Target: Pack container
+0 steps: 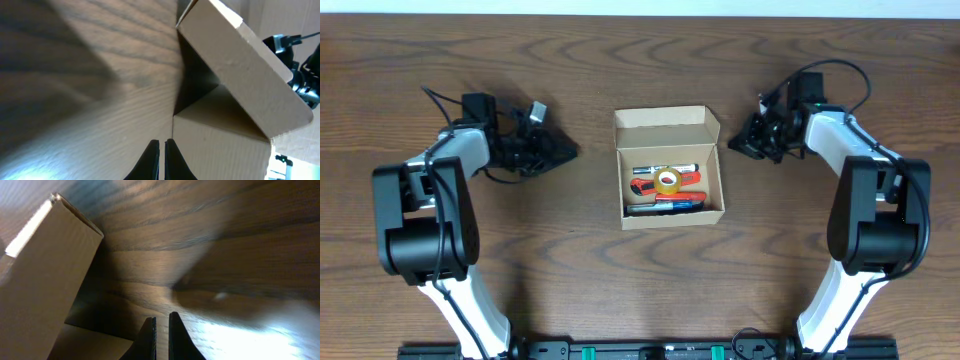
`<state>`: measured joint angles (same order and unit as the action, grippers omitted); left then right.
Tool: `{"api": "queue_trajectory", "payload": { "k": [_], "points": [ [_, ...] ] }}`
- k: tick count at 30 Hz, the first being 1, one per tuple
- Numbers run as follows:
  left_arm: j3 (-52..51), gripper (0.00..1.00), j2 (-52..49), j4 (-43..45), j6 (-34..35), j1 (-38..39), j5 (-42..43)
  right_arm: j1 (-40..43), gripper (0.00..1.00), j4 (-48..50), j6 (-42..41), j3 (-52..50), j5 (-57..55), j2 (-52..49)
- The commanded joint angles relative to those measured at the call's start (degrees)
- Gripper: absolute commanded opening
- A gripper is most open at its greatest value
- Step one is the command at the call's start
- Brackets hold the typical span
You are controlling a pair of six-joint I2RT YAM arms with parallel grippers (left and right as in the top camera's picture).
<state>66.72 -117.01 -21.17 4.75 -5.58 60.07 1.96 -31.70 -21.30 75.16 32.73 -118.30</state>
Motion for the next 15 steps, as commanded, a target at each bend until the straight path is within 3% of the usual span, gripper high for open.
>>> {"api": "queue_trajectory", "payload": {
  "k": [1,8,15],
  "points": [
    [-0.24,0.06,-0.81,2.58,4.63,1.81,1.22,-0.79,0.01,0.68,-1.57,-0.50,2.36,-0.90],
    [-0.24,0.06,-0.87,8.85,10.32,4.52,-0.26,-2.10,0.01,2.25,-2.51,-0.50,2.45,-0.98],
    [-0.24,0.06,-2.91,9.51,11.32,4.68,-0.39,-3.41,0.01,4.85,-4.48,-0.50,2.95,-1.01]
  ]
}}
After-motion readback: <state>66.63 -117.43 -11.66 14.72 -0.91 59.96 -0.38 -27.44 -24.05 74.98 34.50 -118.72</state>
